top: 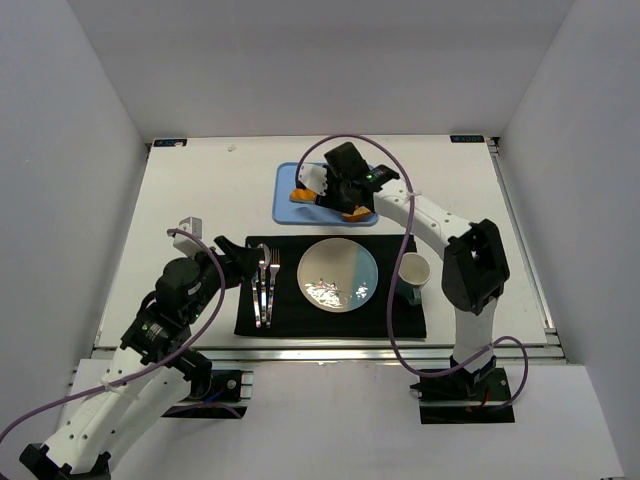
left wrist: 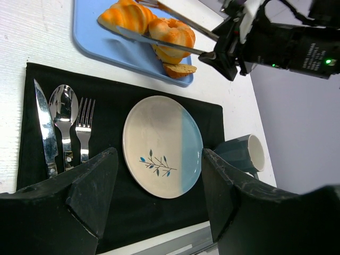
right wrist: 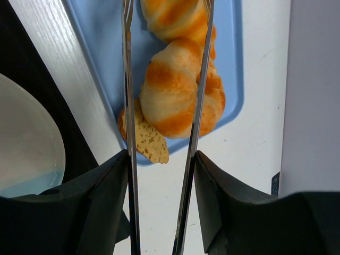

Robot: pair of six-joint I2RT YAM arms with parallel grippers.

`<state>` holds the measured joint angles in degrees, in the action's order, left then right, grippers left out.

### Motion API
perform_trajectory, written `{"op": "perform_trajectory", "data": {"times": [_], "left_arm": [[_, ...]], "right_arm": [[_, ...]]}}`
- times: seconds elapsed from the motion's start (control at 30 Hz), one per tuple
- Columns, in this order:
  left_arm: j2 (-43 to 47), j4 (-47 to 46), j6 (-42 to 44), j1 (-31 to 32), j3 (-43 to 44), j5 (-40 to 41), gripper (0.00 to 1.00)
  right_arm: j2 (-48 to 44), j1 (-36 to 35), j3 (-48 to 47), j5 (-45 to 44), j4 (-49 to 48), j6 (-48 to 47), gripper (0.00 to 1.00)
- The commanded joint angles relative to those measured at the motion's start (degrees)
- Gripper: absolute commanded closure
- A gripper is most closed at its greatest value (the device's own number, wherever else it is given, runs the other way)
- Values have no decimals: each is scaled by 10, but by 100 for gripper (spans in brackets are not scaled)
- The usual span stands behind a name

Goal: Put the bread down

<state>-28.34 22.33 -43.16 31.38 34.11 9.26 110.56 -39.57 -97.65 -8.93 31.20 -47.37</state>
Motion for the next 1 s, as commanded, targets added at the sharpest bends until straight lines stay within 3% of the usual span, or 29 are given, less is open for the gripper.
{"op": "perform_trajectory", "data": {"times": [0.0, 0.37, 0.77, 0.97], "left_arm": [[6, -1, -2, 0, -5, 7, 26], [14, 4, -3, 0, -7, 10, 26], [20, 8, -4, 0, -7, 14, 26], [21, 10, -4, 0, -4, 16, 26]], "right_arm": [[4, -2, -19, -21, 6, -4, 44], [30, -4, -37, -43, 15, -4, 48], [40, -9, -63, -31, 36, -4, 86], [23, -5, -97, 36, 41, 54, 93]]}}
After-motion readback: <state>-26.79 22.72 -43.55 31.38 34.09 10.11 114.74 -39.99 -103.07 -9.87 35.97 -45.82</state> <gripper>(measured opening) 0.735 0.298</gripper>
